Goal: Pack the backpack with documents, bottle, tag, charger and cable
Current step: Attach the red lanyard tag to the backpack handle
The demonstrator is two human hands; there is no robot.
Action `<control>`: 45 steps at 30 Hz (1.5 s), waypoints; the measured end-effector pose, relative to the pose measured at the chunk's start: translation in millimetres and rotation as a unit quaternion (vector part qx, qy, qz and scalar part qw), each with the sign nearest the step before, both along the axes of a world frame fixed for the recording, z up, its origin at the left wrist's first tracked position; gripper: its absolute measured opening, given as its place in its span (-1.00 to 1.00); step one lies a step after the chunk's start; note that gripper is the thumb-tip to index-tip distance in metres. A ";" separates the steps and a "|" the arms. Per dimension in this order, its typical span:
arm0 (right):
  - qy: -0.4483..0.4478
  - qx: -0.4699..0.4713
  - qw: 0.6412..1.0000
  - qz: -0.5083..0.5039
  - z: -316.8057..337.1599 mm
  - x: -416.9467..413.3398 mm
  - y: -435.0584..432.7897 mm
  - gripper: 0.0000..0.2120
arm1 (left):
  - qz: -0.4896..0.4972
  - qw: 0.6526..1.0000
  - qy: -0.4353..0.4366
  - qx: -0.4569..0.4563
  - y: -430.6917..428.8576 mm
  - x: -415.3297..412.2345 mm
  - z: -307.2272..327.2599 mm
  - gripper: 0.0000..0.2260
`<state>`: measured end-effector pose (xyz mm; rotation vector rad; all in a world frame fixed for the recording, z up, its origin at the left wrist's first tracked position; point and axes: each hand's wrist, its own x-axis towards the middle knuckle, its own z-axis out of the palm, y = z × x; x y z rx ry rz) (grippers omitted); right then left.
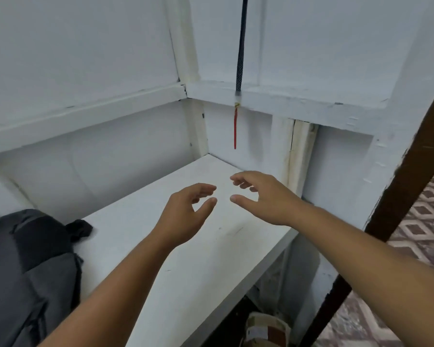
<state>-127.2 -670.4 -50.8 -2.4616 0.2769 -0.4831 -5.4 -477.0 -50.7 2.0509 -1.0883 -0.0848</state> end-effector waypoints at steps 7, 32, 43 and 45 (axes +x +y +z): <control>-0.045 0.042 0.997 -0.049 40.0 3.3 -38.0 -0.57 | -0.056 0.998 0.011 -0.024 -65.2 25.4 18.9 -0.77; -0.148 0.058 0.961 -0.228 379.2 166.2 -132.7 -0.63 | -0.046 0.988 0.074 -0.129 -224.6 152.1 148.4 -0.68; -0.300 0.145 0.920 -0.206 404.8 185.6 -151.8 -0.82 | -0.055 0.980 0.078 -0.172 -239.4 150.0 167.8 -0.72; -0.338 0.116 0.913 -0.196 417.7 181.9 -151.6 -0.80 | -0.057 0.972 0.097 -0.207 -236.6 150.5 180.6 -0.72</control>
